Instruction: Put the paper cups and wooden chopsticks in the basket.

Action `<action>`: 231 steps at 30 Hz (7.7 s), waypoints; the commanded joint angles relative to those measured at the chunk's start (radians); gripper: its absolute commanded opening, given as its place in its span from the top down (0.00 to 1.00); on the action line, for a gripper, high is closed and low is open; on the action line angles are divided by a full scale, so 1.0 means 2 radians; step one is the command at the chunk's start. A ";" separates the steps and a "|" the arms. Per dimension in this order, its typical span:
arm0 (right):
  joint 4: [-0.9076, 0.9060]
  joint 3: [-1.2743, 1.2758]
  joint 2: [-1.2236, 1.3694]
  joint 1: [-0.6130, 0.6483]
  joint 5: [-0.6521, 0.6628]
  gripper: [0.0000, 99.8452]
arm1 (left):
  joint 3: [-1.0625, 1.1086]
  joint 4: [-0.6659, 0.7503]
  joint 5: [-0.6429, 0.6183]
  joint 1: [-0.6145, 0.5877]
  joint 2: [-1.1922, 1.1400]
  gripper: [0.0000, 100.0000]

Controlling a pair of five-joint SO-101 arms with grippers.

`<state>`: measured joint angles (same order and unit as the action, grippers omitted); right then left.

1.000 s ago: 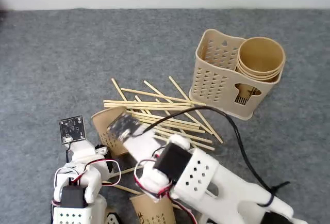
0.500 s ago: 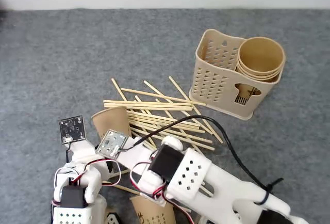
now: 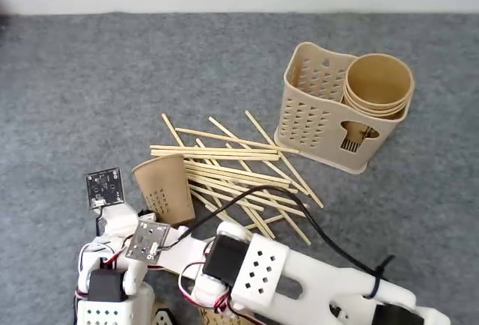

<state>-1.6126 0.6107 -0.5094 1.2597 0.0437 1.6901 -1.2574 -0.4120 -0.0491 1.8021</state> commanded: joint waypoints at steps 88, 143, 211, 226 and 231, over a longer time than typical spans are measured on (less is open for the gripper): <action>0.292 -0.364 -0.011 -0.719 0.457 0.99 | -0.004 -0.002 0.002 0.002 0.006 0.99; 0.472 -0.040 -0.021 -0.312 -0.058 0.84 | -0.004 -0.002 0.002 0.002 0.006 0.99; 0.665 -0.117 0.284 -0.221 -0.025 0.99 | -0.004 -0.002 0.002 0.002 0.006 0.99; 0.203 -0.257 0.284 -0.247 0.064 0.99 | -0.004 -0.002 0.002 0.002 0.006 0.99; 0.060 -0.293 0.284 -0.250 0.064 0.99 | -0.004 -0.002 0.002 0.002 0.006 0.99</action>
<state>-1.3272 0.0905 0.0721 0.7672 0.1557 1.6901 -1.2574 -0.4120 -0.0491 1.8021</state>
